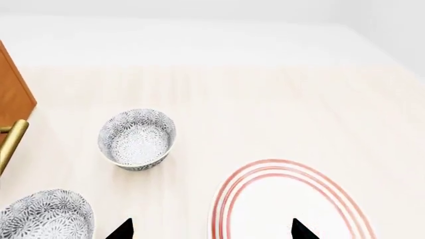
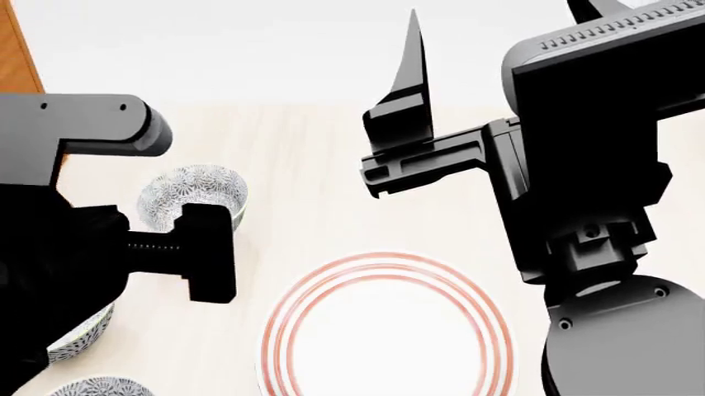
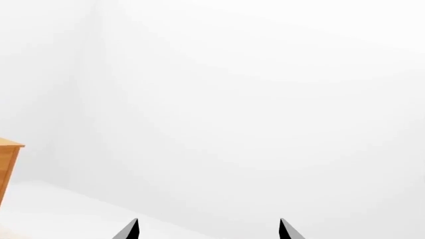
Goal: Put the bowl at the front on the plate.
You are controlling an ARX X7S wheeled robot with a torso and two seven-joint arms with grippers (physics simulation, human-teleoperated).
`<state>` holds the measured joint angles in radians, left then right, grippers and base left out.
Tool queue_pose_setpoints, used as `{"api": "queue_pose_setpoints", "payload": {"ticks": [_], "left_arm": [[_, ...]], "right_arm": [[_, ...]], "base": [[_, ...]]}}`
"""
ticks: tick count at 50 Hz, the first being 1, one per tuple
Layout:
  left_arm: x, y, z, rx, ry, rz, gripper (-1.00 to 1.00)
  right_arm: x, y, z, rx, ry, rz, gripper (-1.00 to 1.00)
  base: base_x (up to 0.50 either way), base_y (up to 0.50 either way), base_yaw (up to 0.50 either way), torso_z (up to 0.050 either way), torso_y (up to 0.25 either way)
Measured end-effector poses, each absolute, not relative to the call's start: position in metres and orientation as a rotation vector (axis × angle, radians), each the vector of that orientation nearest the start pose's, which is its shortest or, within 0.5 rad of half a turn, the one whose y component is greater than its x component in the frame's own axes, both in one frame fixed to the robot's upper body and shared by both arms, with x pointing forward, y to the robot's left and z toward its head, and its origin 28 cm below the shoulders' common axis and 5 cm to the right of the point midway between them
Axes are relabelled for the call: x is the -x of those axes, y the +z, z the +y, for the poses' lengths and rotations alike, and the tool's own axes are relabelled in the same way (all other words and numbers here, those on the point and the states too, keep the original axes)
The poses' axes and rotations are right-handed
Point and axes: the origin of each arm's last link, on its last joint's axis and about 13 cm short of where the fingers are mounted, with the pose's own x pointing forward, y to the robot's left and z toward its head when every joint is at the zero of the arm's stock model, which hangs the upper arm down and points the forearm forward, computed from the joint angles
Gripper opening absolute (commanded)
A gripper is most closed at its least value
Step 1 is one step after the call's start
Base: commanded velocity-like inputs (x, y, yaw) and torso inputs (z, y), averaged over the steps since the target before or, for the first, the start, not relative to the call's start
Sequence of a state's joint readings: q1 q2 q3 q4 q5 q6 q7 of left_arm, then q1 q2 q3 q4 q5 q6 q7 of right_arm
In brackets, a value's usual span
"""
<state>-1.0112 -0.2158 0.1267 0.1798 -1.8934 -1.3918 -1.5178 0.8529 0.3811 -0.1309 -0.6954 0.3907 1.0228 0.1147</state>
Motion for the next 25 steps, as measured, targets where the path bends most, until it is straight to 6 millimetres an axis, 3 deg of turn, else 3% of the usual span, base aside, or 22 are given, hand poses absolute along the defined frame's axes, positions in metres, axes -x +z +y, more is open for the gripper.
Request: {"api": "queue_pose_setpoints", "payload": {"ticks": [25], "left_arm": [[-0.239, 0.253, 0.169, 0.018, -0.178, 0.536, 1.00]], "right_arm": [[-0.254, 0.280, -0.121, 0.249, 0.151, -0.444, 1.00]], "base": [[0.00, 0.00, 0.00, 0.000, 0.000]]}}
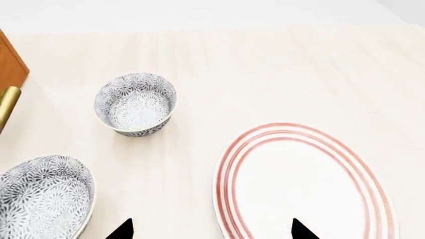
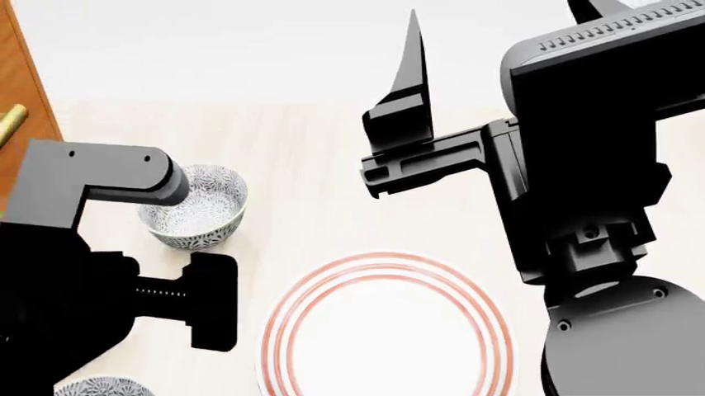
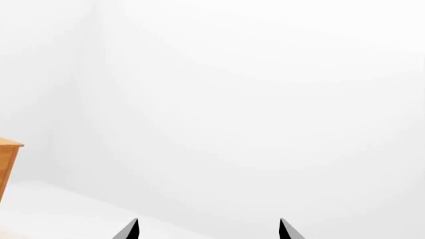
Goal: Put the bowl at the front on the plate.
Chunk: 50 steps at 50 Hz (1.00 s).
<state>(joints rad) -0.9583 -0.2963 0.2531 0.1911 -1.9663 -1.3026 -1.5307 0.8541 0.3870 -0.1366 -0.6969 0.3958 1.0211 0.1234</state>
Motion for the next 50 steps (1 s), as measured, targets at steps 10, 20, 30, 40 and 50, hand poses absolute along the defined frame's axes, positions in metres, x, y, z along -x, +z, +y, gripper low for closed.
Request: {"api": "queue_pose_setpoints", "payload": {"ticks": [10, 20, 30, 40, 50], "left_arm": [[-0.238, 0.246, 0.170, 0.000, -0.167, 0.562, 1.00], [-0.237, 0.239, 0.170, -0.013, -0.164, 0.591, 1.00], [-0.234, 0.231, 0.170, -0.023, -0.166, 0.626, 1.00], [-0.232, 0.223, 0.170, -0.030, -0.165, 0.665, 1.00], [-0.230, 0.213, 0.170, -0.048, -0.161, 0.705, 1.00]], "right_arm": [[-0.254, 0.281, -0.122, 0.250, 0.149, -0.446, 1.00], [-0.254, 0.283, -0.122, 0.252, 0.149, -0.448, 1.00], [-0.254, 0.283, -0.122, 0.254, 0.148, -0.448, 1.00], [-0.253, 0.282, -0.121, 0.254, 0.147, -0.449, 1.00], [-0.253, 0.281, -0.122, 0.256, 0.144, -0.448, 1.00]], "base": [[0.00, 0.00, 0.00, 0.000, 0.000], [0.00, 0.00, 0.00, 0.000, 0.000], [0.00, 0.00, 0.00, 0.000, 0.000], [0.00, 0.00, 0.00, 0.000, 0.000], [0.00, 0.00, 0.00, 0.000, 0.000]]}}
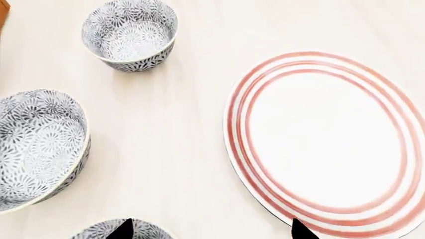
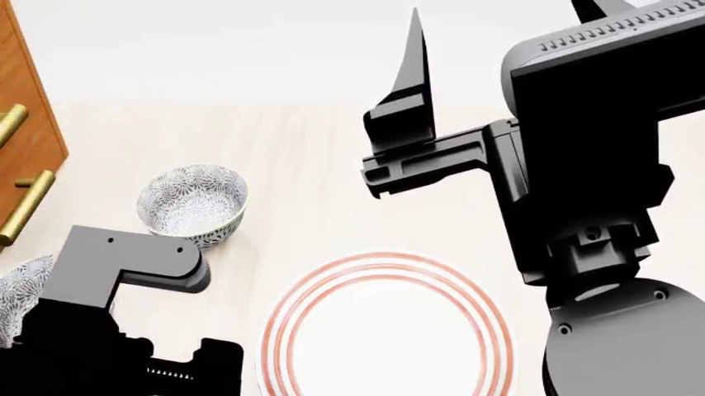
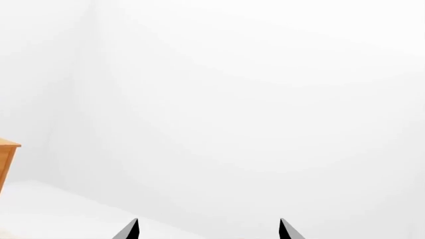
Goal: Put the bowl at the front on the plate.
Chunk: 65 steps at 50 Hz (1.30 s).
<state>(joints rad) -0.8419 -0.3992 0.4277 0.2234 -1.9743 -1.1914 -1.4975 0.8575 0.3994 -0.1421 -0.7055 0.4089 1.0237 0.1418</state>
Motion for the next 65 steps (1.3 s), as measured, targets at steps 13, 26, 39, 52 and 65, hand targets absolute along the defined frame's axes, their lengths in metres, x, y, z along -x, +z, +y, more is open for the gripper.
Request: {"api": "queue_pose_setpoints", "payload": {"ticks": [13, 26, 39, 52, 65], "left_arm": [[-0.229, 0.203, 0.170, -0.064, -0.156, 0.744, 1.00], [-0.226, 0.193, 0.171, -0.074, -0.147, 0.790, 1.00], [-0.226, 0.184, 0.172, -0.087, -0.133, 0.828, 1.00], [-0.225, 0.180, 0.172, -0.093, -0.128, 0.856, 1.00], [-0.226, 0.173, 0.173, -0.102, -0.122, 0.881, 1.00]], "right_arm": [[-0.253, 0.281, -0.121, 0.258, 0.144, -0.448, 1.00], [-0.253, 0.281, -0.122, 0.260, 0.141, -0.448, 1.00], [-0.253, 0.282, -0.121, 0.264, 0.141, -0.447, 1.00], [-0.253, 0.283, -0.121, 0.269, 0.143, -0.446, 1.00], [-0.254, 0.284, -0.121, 0.275, 0.145, -0.447, 1.00]], "base": [[0.00, 0.00, 0.00, 0.000, 0.000], [0.00, 0.00, 0.00, 0.000, 0.000], [0.00, 0.00, 0.00, 0.000, 0.000], [0.00, 0.00, 0.00, 0.000, 0.000], [0.00, 0.00, 0.00, 0.000, 0.000]]}}
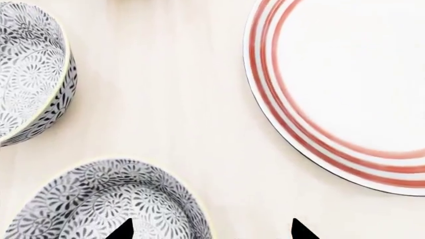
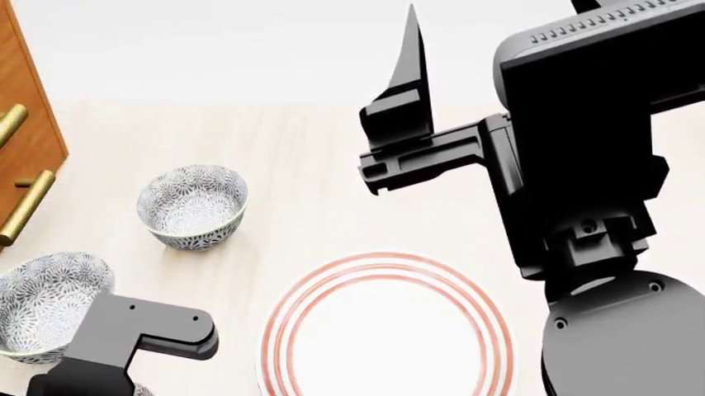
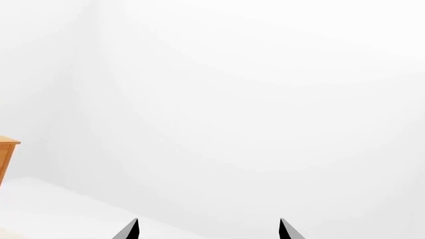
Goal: Put the bowl at the front on the plate.
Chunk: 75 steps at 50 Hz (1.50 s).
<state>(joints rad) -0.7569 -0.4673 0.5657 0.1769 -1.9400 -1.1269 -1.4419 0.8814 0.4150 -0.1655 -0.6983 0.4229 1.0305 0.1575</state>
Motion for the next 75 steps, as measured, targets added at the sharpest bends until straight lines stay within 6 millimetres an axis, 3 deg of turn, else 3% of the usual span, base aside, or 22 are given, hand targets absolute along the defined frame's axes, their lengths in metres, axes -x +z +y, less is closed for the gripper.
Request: {"api": "queue_pose_setpoints", "payload": {"ticks": [75], "left_arm": [[-0.226, 0.146, 0.175, -0.113, -0.079, 0.993, 1.00]], "right_arm": [[-0.251, 0.282, -0.122, 0.286, 0.134, -0.444, 1.00]], "base": [[0.00, 0.00, 0.00, 0.000, 0.000]]}}
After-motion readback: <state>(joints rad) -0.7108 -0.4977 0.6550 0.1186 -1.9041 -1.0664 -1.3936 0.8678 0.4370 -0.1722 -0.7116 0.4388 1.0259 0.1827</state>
